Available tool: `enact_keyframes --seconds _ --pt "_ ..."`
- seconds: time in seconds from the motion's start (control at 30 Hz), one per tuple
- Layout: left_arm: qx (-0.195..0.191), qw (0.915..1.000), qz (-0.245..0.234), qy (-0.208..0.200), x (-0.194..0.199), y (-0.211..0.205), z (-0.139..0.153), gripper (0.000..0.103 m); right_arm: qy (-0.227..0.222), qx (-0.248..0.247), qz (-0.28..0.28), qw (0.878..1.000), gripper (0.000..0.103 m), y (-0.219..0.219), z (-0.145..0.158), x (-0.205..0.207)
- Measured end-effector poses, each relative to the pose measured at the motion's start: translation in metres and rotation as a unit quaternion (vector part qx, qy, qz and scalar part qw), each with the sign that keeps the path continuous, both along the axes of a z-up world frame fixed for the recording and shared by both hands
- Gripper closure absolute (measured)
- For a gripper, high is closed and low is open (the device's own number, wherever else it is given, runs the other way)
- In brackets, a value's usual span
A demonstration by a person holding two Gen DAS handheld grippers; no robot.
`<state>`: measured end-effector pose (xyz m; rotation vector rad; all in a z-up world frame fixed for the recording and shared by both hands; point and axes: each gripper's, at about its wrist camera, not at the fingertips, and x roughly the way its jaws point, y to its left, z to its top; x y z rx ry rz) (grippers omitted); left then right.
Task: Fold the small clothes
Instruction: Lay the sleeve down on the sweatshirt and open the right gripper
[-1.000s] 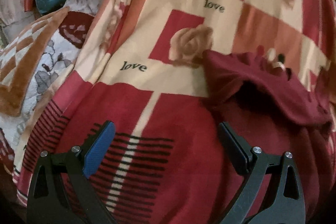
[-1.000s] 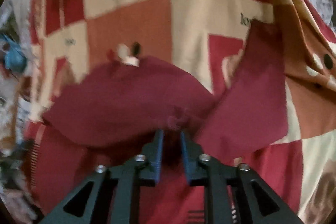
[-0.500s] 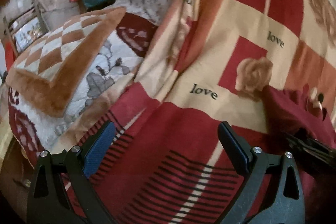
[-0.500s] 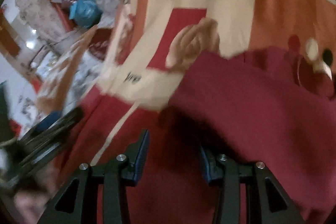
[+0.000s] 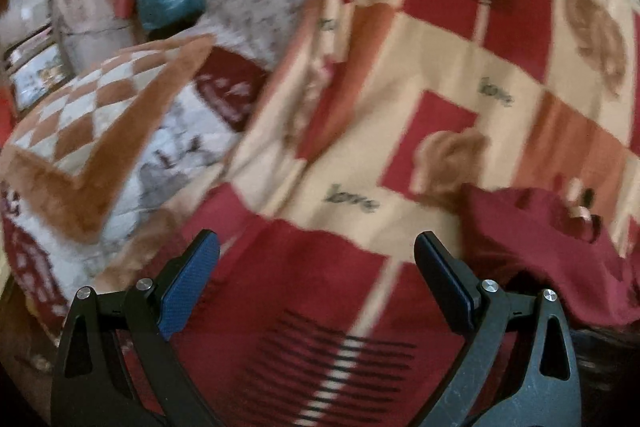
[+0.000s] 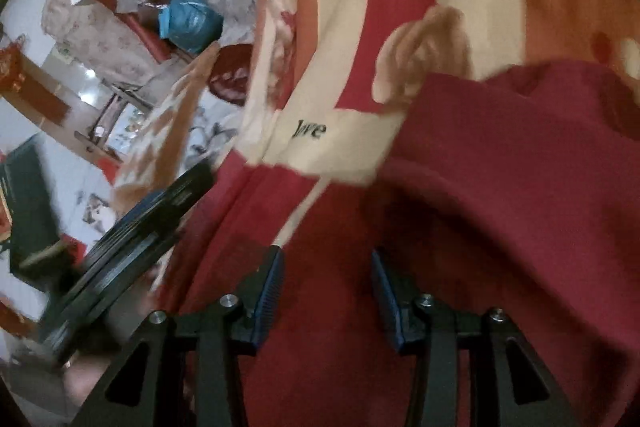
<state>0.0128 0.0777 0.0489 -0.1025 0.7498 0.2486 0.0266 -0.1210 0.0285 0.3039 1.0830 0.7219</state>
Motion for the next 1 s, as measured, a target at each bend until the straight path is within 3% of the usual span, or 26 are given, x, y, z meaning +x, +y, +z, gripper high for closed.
enact_keyframes --seconds 0.1,0.17,0.27,0.33,0.37,0.4,0.53,0.7,0.87,1.0 --pt "-0.035 0.9984 -0.044 -0.004 0.005 -0.021 0.004 0.005 -0.049 -0.052 -0.053 0.996 0.058 -0.061 0.026 -0.021" --pt "-0.068 0.9954 -0.067 -0.006 0.010 -0.036 0.003 0.005 -0.077 -0.112 -0.118 0.984 0.058 -0.106 0.036 -0.026" --pt "-0.086 0.9908 -0.101 0.022 0.024 -0.066 -0.008 0.005 -0.061 -0.206 -0.183 0.959 0.058 -0.157 0.017 -0.014" --pt "-0.052 0.9908 -0.116 0.046 0.032 -0.088 -0.020 0.005 -0.022 -0.243 -0.205 0.948 0.058 -0.182 -0.011 -0.006" --pt "-0.027 0.9906 -0.120 0.061 0.036 -0.098 -0.027 0.005 0.012 -0.245 -0.209 0.947 0.058 -0.194 -0.029 -0.003" --pt "-0.002 0.9885 -0.127 0.082 0.040 -0.107 -0.036 0.005 0.018 -0.227 -0.206 0.952 0.058 -0.200 -0.036 -0.004" --pt "0.015 0.9821 -0.138 0.128 0.043 -0.114 -0.061 0.005 -0.010 -0.193 -0.201 0.960 0.058 -0.219 -0.010 -0.013" --pt "0.029 0.9821 -0.142 0.120 0.041 -0.115 -0.062 0.005 -0.026 -0.193 -0.270 0.943 0.057 -0.276 0.019 -0.016" --pt "0.030 0.9809 -0.142 0.130 0.041 -0.116 -0.068 0.005 0.001 -0.193 -0.257 0.947 0.057 -0.290 0.014 -0.041" --pt "0.028 0.9813 -0.140 0.129 0.041 -0.116 -0.070 0.005 0.038 -0.128 -0.241 0.961 0.057 -0.287 -0.010 -0.058"
